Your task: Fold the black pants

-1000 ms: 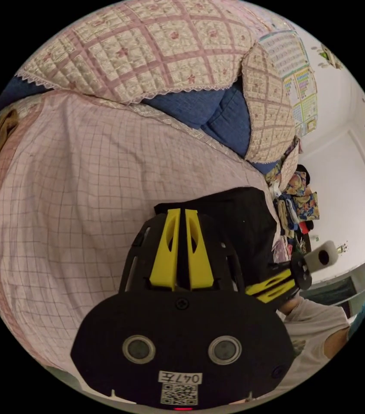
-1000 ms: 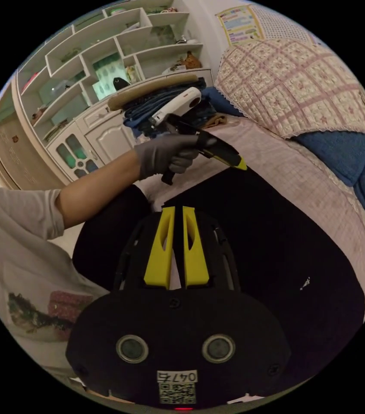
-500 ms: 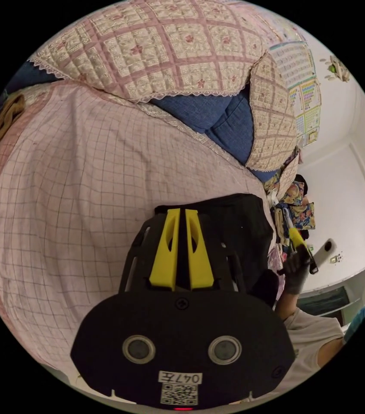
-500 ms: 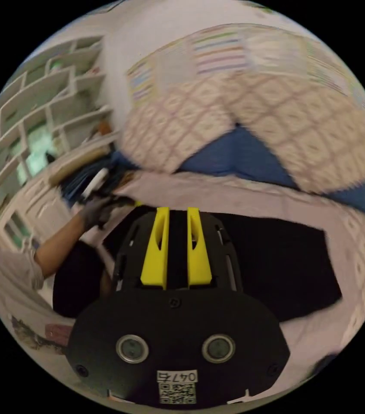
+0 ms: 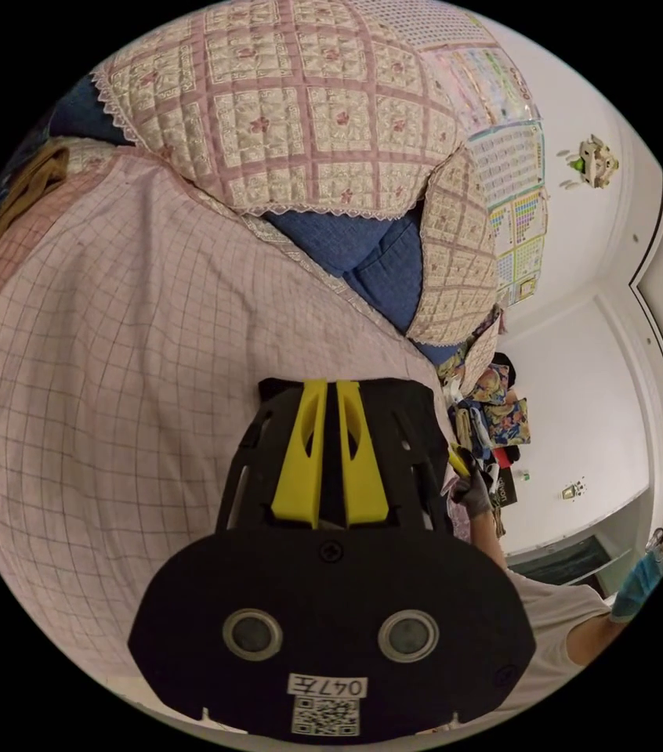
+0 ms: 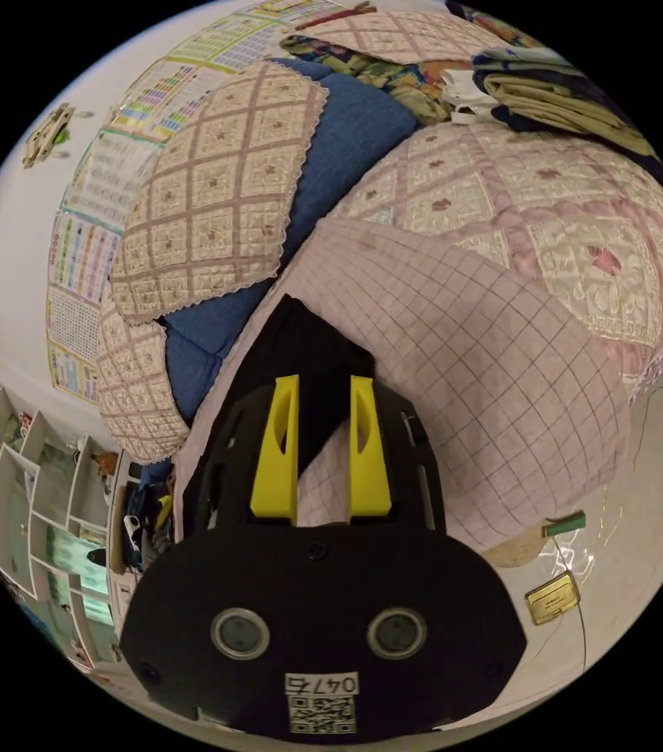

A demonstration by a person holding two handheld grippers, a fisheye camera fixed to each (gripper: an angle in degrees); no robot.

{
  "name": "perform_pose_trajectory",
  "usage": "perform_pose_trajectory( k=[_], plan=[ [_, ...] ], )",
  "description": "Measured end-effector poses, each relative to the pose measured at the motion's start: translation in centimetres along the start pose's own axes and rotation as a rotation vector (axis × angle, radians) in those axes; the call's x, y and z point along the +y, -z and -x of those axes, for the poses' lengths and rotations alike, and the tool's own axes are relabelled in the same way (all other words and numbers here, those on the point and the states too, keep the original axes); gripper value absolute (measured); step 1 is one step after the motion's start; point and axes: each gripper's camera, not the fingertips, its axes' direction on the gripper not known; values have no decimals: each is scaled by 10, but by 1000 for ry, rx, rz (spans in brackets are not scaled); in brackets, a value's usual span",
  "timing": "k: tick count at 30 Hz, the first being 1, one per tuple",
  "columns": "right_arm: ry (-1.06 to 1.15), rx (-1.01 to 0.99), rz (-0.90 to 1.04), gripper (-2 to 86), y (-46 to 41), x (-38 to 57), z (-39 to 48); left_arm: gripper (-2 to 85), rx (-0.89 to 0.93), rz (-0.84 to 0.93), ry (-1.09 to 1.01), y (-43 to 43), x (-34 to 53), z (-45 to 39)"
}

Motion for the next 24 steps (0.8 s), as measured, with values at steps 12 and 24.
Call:
perform_pose_trajectory(
  k=[12, 24],
  plan=[
    [-104, 0, -68, 89, 36, 23, -12, -6, 46, -13, 13, -17, 17, 10],
    [80, 2, -84, -3, 23, 48, 118, -7, 45, 17, 37, -55, 21, 14]
  ],
)
